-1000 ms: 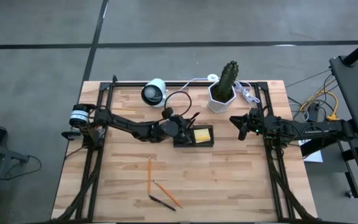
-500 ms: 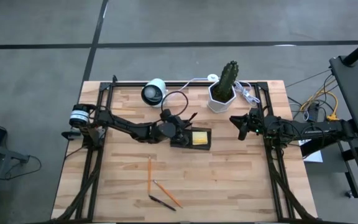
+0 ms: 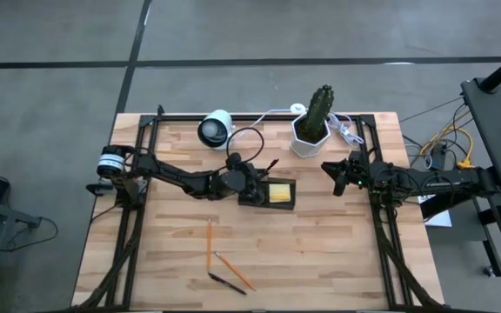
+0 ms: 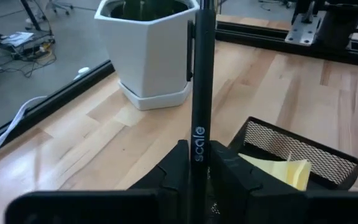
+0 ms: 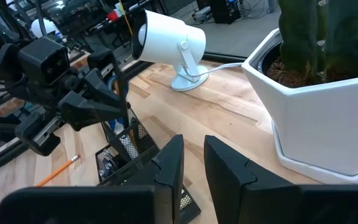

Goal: Pick and place office supplies into organizer
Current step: Put the top black pen into the black desk organizer

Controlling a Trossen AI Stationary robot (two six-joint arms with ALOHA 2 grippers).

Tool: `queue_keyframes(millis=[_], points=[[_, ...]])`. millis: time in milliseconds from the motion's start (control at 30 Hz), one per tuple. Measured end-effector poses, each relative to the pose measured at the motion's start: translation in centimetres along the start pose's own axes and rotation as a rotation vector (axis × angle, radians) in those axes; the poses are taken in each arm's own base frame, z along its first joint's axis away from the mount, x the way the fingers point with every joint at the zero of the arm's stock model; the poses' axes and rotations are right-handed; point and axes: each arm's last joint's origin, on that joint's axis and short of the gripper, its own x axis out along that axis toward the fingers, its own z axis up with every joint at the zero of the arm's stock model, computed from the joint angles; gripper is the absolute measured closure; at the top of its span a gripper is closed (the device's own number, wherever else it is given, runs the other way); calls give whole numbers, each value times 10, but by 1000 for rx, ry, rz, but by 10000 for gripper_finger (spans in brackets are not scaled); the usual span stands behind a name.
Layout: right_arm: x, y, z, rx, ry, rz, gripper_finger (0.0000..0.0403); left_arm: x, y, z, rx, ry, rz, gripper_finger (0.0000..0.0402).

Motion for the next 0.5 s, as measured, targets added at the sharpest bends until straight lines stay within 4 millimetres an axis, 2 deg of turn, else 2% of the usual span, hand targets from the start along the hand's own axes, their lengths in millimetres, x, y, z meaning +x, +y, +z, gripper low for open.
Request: queue_keyframes(millis=[233, 500], points=[[0, 0, 0, 0, 0, 0, 349, 0, 0, 0, 0, 0, -1, 316], [0, 0, 0, 0, 0, 0, 349, 0, 0, 0, -2, -2, -8, 301]])
